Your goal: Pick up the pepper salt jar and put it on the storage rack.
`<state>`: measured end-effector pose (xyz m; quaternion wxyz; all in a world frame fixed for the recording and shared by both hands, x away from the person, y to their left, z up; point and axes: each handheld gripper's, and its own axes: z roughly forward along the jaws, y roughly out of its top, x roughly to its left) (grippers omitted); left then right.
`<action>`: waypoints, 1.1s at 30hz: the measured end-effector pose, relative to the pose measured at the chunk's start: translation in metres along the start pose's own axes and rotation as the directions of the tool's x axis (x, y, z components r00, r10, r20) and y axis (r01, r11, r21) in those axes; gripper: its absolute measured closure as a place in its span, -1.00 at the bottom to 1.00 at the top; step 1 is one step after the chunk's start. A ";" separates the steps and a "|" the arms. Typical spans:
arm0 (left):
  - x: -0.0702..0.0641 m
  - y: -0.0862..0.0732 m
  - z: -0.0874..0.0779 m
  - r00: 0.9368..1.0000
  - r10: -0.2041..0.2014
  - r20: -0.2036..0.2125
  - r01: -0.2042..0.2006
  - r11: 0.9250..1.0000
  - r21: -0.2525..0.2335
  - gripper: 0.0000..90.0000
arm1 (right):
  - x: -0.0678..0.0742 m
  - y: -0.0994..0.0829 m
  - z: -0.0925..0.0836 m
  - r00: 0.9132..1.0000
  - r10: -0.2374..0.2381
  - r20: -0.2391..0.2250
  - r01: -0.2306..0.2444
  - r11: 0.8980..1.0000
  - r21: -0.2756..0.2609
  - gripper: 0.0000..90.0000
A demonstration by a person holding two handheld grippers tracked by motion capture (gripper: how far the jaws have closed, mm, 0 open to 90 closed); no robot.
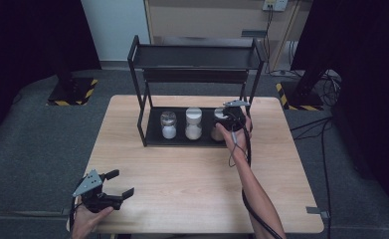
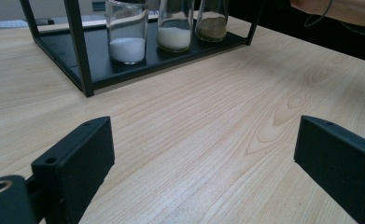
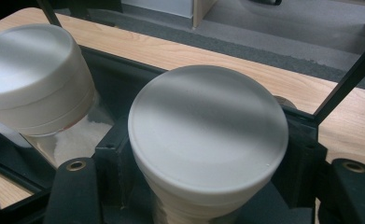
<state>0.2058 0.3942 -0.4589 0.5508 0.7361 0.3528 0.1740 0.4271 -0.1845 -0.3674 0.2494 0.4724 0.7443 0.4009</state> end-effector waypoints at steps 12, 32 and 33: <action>0.000 0.001 0.001 1.000 0.004 0.003 -0.004 1.000 0.004 -0.91 | -0.003 -0.007 0.000 1.000 0.008 -0.009 -0.008 1.000 -0.015 -0.26; -0.001 0.001 0.001 1.000 0.007 0.005 -0.007 1.000 0.003 -0.91 | 0.000 0.010 -0.044 0.996 -0.023 -0.081 0.016 0.996 -0.091 -0.77; -0.001 0.001 0.001 1.000 0.006 0.004 -0.006 1.000 0.004 -0.91 | -0.001 0.010 -0.048 0.995 -0.030 -0.090 0.021 0.995 -0.100 -0.77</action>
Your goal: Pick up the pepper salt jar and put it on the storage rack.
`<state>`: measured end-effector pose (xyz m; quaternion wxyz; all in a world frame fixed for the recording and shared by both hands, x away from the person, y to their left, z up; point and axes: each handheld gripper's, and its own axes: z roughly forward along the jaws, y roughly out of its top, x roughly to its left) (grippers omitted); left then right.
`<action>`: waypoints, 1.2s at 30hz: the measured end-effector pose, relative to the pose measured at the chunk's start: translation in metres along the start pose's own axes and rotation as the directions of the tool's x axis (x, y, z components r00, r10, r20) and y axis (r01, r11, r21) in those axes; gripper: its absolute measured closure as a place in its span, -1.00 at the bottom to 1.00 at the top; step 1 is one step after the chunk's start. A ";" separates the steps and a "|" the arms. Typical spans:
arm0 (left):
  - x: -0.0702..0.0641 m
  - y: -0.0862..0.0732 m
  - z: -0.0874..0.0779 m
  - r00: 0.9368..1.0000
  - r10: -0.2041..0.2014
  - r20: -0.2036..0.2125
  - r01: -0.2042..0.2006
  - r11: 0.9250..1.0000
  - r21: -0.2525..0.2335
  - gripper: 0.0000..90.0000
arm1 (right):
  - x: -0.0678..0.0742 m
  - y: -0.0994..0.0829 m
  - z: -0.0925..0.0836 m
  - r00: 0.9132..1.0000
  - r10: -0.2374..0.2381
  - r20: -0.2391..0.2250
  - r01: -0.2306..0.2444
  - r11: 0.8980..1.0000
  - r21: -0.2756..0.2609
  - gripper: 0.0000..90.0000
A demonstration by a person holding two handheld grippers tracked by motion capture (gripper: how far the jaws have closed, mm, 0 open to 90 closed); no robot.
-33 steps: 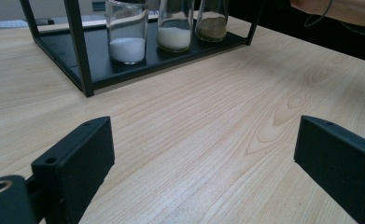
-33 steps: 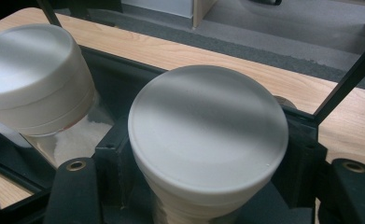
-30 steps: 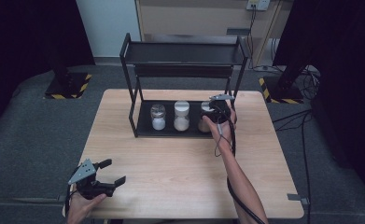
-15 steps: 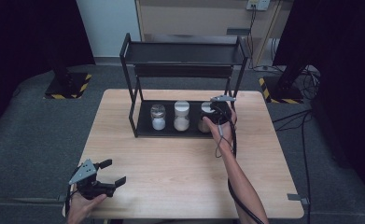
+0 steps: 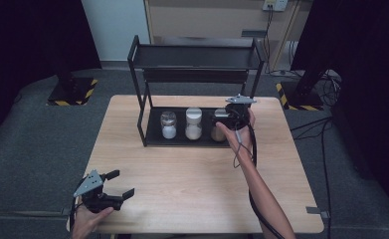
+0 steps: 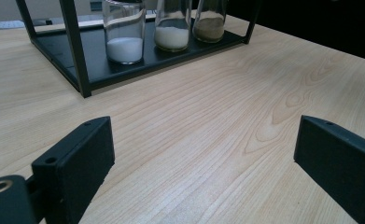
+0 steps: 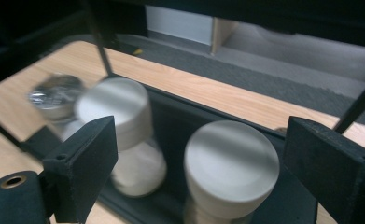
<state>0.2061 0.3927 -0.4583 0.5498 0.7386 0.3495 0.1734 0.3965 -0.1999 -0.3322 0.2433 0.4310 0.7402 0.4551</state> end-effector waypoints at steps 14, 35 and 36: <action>0.000 0.001 0.001 1.000 0.002 0.003 -0.002 1.000 0.002 -0.91 | 0.007 -0.008 -0.068 0.992 -0.086 -0.092 0.080 0.994 -0.070 -0.79; 0.000 0.001 0.003 1.000 0.005 0.008 -0.005 1.000 -0.002 -0.91 | 0.010 -0.068 -0.140 0.983 -0.129 -0.131 0.117 0.988 -0.096 -0.81; 0.000 0.001 0.003 1.000 0.006 0.008 -0.006 1.000 -0.001 -0.91 | 0.011 -0.070 -0.142 0.982 -0.136 -0.128 0.125 0.988 -0.095 -0.82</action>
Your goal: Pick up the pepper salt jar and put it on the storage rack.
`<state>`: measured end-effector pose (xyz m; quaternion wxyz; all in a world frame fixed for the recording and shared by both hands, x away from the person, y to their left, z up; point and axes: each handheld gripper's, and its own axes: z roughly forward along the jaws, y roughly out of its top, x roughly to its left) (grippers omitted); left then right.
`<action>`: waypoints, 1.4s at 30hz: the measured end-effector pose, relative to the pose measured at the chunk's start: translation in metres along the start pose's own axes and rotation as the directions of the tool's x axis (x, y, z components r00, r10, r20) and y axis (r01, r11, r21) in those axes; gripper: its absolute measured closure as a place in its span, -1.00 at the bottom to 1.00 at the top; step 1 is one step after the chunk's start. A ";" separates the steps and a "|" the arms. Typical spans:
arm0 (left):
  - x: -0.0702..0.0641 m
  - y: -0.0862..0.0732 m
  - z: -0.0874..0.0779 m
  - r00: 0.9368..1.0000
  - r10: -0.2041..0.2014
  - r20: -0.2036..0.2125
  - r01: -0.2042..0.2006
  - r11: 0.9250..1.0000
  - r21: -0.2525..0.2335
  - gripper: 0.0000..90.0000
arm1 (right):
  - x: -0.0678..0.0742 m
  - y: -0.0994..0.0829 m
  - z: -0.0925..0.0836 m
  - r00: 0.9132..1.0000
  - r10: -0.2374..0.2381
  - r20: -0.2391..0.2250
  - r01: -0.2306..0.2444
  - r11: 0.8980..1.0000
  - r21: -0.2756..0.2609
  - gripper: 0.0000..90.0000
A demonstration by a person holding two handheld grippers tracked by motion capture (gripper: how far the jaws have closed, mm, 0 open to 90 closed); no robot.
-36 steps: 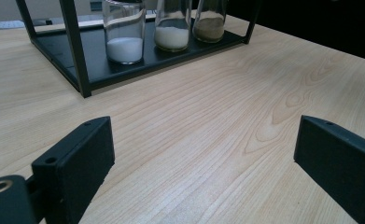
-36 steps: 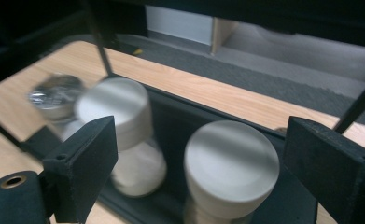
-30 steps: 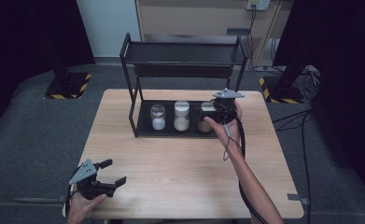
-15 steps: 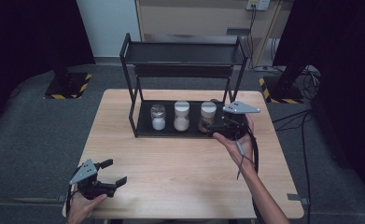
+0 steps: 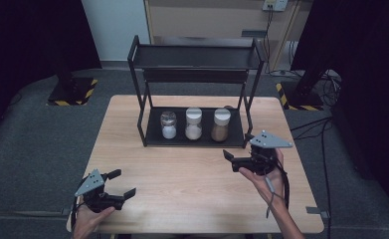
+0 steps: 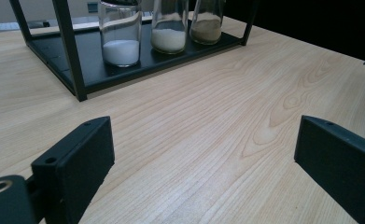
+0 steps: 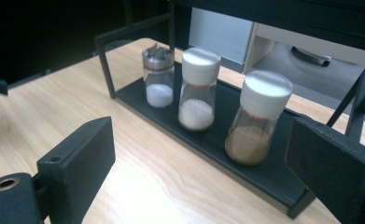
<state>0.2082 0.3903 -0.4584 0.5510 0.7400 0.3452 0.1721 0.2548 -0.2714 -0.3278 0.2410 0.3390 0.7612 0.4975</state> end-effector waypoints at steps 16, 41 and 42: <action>-0.001 0.000 -0.001 1.000 0.007 -0.001 -0.007 1.000 0.002 -0.92 | 0.006 -0.048 -0.035 1.000 0.023 -0.006 -0.023 1.000 -0.019 -0.85; -0.004 0.002 -0.001 1.000 0.026 -0.005 -0.026 1.000 0.010 -0.92 | -0.006 -0.103 -0.033 0.993 0.101 0.059 -0.103 0.994 0.032 -0.85; -0.004 0.002 -0.001 1.000 0.025 -0.006 -0.025 1.000 0.009 -0.92 | -0.006 -0.104 -0.032 0.993 0.098 0.063 -0.101 0.994 0.035 -0.85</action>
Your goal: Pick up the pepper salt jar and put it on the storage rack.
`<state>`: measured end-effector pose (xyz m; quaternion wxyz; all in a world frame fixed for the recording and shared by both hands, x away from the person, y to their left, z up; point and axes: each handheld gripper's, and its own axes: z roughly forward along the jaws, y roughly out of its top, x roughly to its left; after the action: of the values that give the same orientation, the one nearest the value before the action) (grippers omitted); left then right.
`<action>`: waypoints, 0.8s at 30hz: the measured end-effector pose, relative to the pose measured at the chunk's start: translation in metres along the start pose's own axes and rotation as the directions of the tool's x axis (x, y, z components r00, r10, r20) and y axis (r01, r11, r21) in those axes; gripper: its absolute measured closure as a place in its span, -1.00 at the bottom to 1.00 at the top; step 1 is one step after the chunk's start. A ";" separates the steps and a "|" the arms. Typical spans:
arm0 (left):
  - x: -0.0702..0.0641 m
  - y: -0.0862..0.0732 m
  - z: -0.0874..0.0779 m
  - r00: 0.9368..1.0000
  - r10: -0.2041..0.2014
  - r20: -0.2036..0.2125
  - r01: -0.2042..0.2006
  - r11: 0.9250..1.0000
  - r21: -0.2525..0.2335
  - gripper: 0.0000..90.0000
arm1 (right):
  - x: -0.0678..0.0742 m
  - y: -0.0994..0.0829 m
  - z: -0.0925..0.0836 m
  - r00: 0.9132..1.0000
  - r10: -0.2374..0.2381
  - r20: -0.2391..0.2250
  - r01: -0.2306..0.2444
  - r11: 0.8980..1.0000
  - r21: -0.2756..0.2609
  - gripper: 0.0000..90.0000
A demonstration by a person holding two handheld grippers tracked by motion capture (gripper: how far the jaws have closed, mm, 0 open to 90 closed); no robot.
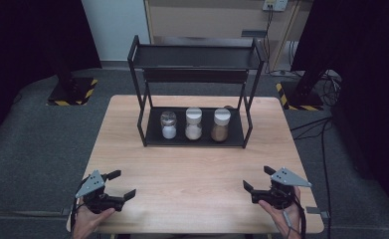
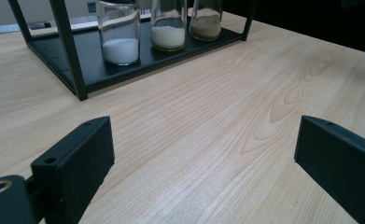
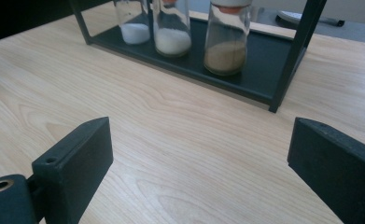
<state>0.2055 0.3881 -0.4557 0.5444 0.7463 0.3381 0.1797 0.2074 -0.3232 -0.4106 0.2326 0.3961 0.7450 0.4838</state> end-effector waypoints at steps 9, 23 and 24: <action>0.001 0.000 0.001 1.000 0.003 0.003 -0.003 1.000 -0.004 -0.92 | -0.008 -0.008 0.002 1.000 0.020 -0.011 -0.020 1.000 0.001 -0.82; 0.002 0.001 0.002 1.000 0.011 0.008 -0.011 1.000 0.000 -0.91 | -0.008 -0.007 0.003 1.000 0.011 -0.018 -0.011 1.000 0.010 -0.82; 0.002 0.001 0.002 1.000 0.011 0.008 -0.011 1.000 0.000 -0.91 | -0.008 -0.007 0.003 1.000 0.011 -0.018 -0.011 1.000 0.010 -0.82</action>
<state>0.2085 0.3878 -0.4559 0.5448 0.7489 0.3318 0.1796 0.2119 -0.3295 -0.4188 0.2213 0.3969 0.7473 0.4848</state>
